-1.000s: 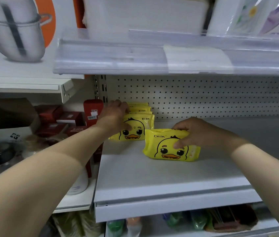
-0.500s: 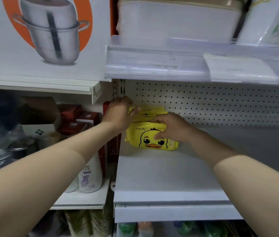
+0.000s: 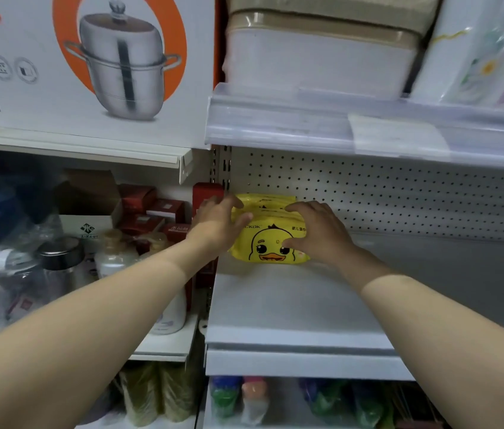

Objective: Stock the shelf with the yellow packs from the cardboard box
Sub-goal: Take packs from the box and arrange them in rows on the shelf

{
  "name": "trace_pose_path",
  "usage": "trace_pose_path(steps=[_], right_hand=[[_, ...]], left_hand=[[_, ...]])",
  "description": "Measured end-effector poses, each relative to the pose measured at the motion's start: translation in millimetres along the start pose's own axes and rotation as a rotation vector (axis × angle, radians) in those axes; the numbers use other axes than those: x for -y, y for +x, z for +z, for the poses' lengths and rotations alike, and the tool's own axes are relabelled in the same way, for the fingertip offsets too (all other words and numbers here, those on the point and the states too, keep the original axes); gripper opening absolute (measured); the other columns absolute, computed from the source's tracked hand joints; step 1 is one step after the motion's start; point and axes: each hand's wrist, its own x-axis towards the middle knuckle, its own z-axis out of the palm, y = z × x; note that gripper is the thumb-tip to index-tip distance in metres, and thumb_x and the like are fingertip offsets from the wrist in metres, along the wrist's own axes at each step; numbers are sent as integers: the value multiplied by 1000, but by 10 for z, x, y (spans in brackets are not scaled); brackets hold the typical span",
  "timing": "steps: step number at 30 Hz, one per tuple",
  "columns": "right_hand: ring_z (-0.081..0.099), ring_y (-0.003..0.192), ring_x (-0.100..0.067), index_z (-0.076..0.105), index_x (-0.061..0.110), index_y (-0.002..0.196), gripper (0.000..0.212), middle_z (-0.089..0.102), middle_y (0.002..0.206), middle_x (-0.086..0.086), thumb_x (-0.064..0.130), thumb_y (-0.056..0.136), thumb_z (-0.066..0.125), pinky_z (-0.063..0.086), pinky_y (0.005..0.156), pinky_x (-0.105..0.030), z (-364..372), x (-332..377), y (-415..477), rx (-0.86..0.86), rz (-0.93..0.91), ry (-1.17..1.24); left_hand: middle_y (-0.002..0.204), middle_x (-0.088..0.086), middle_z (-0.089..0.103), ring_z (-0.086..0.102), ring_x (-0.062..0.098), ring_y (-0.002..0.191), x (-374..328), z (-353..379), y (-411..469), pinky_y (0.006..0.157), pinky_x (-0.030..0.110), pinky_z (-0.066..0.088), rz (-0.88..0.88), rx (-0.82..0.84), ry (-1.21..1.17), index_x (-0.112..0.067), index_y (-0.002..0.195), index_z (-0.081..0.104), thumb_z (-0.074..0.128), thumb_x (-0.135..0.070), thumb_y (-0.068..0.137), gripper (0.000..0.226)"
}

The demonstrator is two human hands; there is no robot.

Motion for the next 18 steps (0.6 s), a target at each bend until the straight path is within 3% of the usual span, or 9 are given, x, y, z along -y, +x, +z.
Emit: trace_pose_path(steps=[4, 7, 10, 12, 18], right_hand=[[51, 124, -24, 43, 27, 143, 76, 51, 137, -3, 35, 77, 81, 44, 99, -33, -239, -3, -325, 27, 25, 41], [48, 128, -25, 39, 30, 146, 78, 50, 140, -3, 39, 79, 78, 44, 101, -36, -464, 56, -647, 66, 55, 5], [43, 132, -26, 44, 32, 143, 68, 48, 144, -2, 41, 82, 74, 42, 104, -35, -647, 101, -1099, 125, 39, -66], [45, 129, -30, 49, 28, 139, 59, 52, 137, -5, 40, 86, 72, 43, 98, -37, -721, 119, -1469, 160, 12, -121], [39, 135, -28, 48, 28, 142, 61, 48, 144, -6, 39, 87, 73, 39, 104, -40, -601, 69, -2492, 231, -62, -95]], left_hand=[[130, 13, 50, 49, 34, 119, -156, -91, -360, 99, 40, 43, 5, -5, 10, -24, 128, 56, 59, -51, 91, 46], [131, 10, 50, 52, 32, 116, -348, -148, -724, 100, 44, 45, -38, 8, -1, -27, 127, 55, 69, -46, 85, 48], [130, 7, 47, 50, 30, 118, -529, -180, -1210, 103, 44, 44, -61, 45, 13, -30, 128, 53, 77, -39, 80, 54], [130, 8, 47, 49, 29, 118, -608, -152, -1594, 103, 44, 43, -59, 47, 30, -28, 129, 53, 79, -37, 78, 58], [130, 12, 48, 49, 32, 119, -655, 98, -2747, 99, 40, 44, -130, 190, 86, -27, 133, 51, 81, -34, 75, 66]])
